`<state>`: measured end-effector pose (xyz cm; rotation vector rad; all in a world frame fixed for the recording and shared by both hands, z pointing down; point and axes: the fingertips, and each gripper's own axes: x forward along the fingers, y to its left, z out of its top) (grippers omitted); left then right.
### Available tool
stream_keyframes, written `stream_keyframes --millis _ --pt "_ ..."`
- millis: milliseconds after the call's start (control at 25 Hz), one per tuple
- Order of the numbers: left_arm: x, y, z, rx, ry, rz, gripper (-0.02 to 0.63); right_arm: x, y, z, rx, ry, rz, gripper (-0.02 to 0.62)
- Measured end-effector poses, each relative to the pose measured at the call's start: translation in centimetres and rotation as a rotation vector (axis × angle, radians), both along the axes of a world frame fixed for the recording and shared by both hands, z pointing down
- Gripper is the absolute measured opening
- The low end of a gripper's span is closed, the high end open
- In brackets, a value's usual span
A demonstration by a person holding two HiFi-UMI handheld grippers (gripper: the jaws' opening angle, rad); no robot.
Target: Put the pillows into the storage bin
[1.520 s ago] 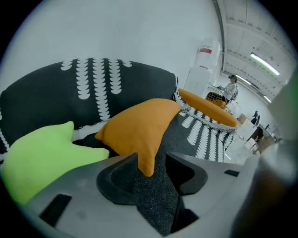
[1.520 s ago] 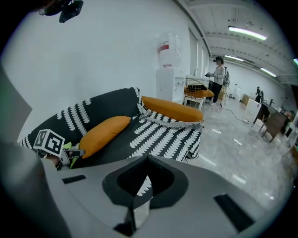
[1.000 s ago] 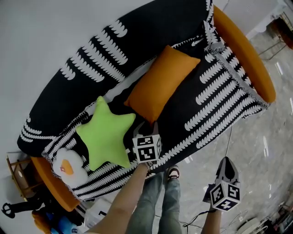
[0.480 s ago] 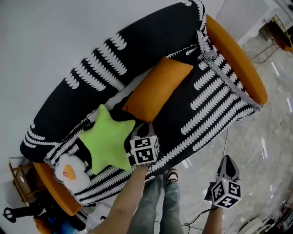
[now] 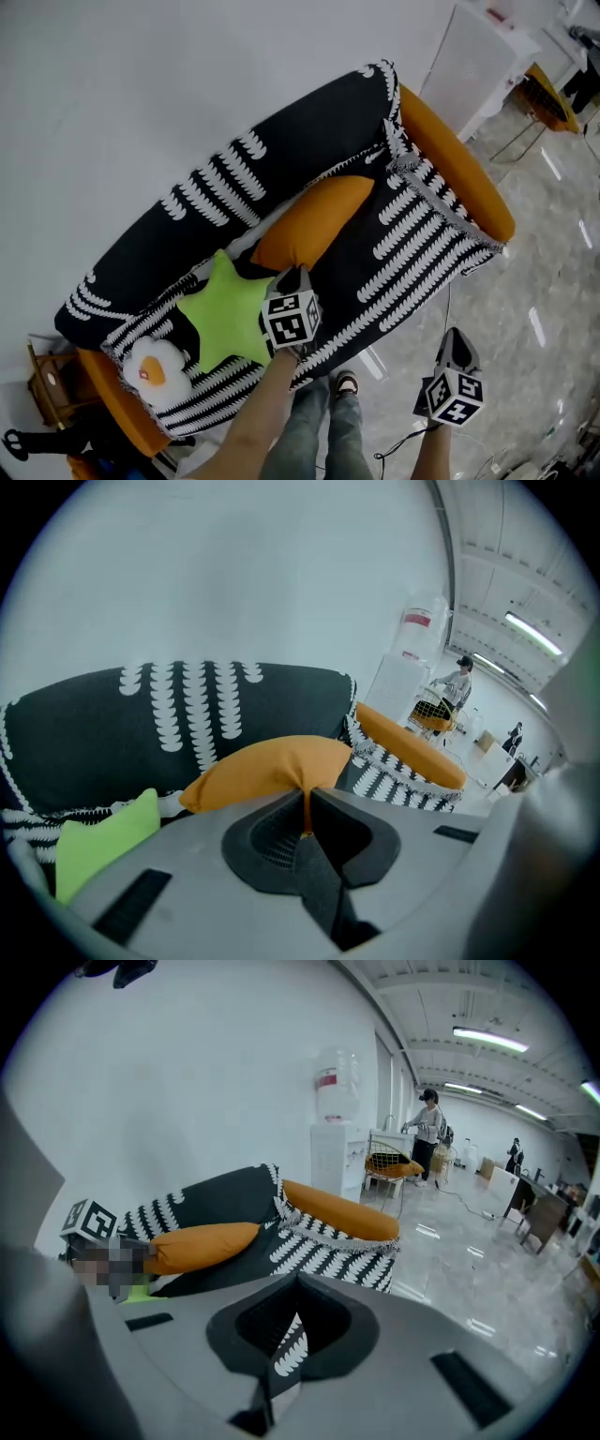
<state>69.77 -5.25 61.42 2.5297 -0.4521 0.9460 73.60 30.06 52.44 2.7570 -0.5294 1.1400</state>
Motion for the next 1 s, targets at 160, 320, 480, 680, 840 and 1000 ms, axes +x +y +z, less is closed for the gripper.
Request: stream_keyframes --millis 160,320,480,680,840,1000 --pt "-0.2 0.3 -3.2 -0.007 -0.007 0.000 0.029 0.9 -0.4 -3.4 0.024 0.038 -0.015 0.002" --pt "-0.2 -0.1 -5.7 0.009 -0.034 -0.008 0.029 2.0 -0.6 -6.0 0.040 0.070 -0.043 0.002" --pt "-0.5 -0.4 -8.9 0.026 -0.014 -0.018 0.029 2.4 0.0 -7.9 0.047 0.089 -0.062 0.002" --pt "-2.0 -0.3 -12.2 0.059 0.003 -0.027 0.028 1.9 1.0 -9.1 0.069 0.093 -0.077 0.002" --pt "-3.4 0.7 -14.6 0.051 -0.006 -0.012 0.028 0.7 0.9 -11.3 0.121 0.080 -0.101 0.002" --pt "-5.0 1.8 -17.9 0.063 0.021 -0.024 0.028 0.6 0.4 -14.1 0.158 0.116 -0.153 0.002"
